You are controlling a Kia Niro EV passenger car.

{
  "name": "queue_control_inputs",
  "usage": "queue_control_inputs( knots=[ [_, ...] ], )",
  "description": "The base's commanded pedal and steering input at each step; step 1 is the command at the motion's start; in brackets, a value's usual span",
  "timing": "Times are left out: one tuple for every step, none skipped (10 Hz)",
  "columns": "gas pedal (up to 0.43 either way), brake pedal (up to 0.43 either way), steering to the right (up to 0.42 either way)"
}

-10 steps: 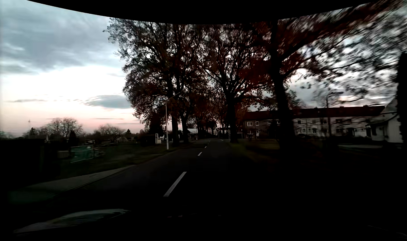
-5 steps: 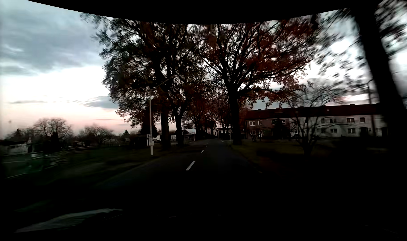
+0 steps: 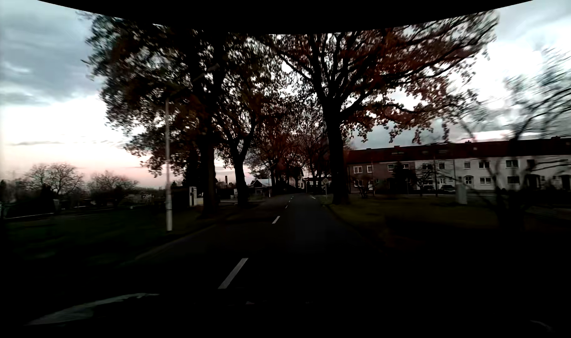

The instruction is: Follow the waypoints while adhering to traffic rules and regulations

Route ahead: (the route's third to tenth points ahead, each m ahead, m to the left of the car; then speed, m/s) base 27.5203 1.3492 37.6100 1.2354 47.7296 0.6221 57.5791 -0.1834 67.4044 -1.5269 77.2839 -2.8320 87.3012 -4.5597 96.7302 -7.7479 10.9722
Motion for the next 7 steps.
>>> queue_control_inputs(
  knots=[
    [0.067,0.0,-0.001],
    [0.067,0.0,-0.001],
    [0.059,0.0,-0.001],
    [0.059,0.0,-0.001],
    [0.059,0.0,-0.001],
    [0.059,0.0,-0.001],
    [0.067,0.0,-0.001]
  ],
)
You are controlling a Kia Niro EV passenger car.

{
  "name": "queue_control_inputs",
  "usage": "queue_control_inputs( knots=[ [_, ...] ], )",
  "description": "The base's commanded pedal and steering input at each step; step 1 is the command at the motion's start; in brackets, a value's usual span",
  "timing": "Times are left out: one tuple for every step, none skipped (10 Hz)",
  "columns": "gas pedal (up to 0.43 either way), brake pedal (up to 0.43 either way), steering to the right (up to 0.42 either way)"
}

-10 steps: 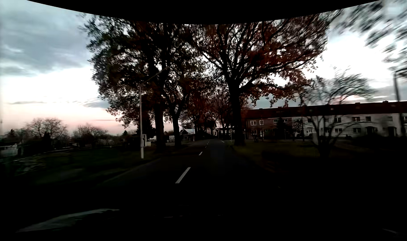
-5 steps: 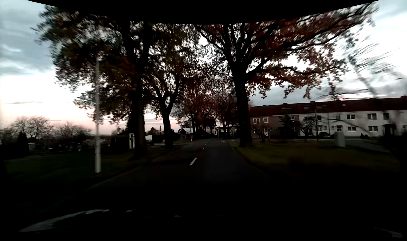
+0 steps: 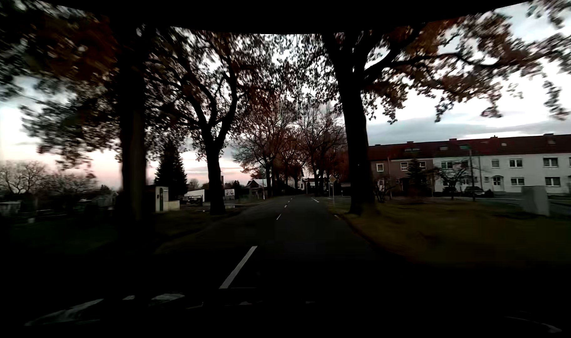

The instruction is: Follow the waypoints while adhering to traffic rules and regulations

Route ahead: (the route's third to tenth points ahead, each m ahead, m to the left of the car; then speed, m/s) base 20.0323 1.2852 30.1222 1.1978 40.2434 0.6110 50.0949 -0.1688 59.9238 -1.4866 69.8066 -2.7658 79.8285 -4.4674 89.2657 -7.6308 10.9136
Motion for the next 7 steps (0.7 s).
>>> queue_control_inputs(
  knots=[
    [0.067,0.0,-0.002],
    [0.067,0.0,-0.003],
    [0.067,0.0,-0.003],
    [0.067,0.0,-0.003],
    [0.067,0.0,-0.004],
    [0.059,0.0,-0.004],
    [0.059,0.0,-0.004]
  ],
)
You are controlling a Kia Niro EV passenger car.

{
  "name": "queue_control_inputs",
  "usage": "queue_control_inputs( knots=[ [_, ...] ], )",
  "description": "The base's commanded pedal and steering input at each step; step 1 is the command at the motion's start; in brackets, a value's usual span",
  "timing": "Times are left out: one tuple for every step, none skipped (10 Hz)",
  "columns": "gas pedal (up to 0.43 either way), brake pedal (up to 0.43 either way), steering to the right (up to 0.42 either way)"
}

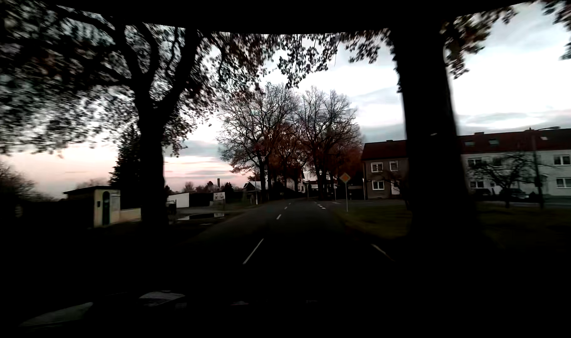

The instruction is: Follow the waypoints while adhering to traffic rules and regulations

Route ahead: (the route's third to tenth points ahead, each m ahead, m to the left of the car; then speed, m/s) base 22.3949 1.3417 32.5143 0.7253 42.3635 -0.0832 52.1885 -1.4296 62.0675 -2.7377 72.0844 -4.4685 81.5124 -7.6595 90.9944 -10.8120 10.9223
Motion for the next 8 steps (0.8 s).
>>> queue_control_inputs(
  knots=[
    [0.059,0.0,-0.004],
    [0.059,0.0,-0.004],
    [0.059,0.0,-0.003],
    [0.059,0.0,-0.003],
    [0.059,0.0,-0.003],
    [0.059,0.0,-0.003],
    [0.059,0.0,-0.002],
    [0.059,0.0,-0.002]
  ],
)
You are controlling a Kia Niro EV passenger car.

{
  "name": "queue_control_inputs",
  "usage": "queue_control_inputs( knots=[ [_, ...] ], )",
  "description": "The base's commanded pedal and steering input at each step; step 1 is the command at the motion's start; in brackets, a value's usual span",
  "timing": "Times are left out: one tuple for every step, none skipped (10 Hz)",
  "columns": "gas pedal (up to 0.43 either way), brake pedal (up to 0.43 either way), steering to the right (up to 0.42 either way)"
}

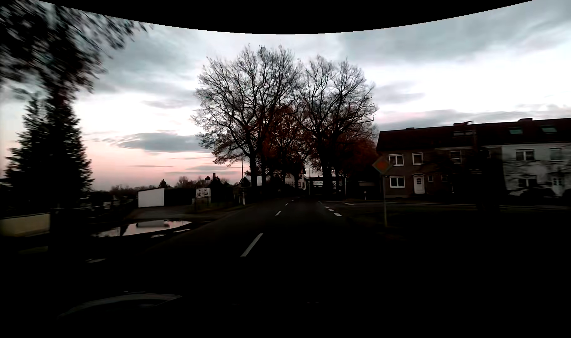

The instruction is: Follow the waypoints while adhering to traffic rules and regulations

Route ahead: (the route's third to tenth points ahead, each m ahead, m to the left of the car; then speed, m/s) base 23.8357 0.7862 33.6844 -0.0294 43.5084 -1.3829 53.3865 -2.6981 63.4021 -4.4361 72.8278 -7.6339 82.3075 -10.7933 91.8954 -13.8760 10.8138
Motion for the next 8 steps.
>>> queue_control_inputs(
  knots=[
    [0.059,0.0,-0.002],
    [0.059,0.0,-0.003],
    [0.059,0.0,-0.002],
    [0.067,0.0,-0.003],
    [0.067,0.0,-0.002],
    [0.067,0.0,-0.003],
    [0.067,0.0,-0.002],
    [0.067,0.0,-0.003]
  ],
)
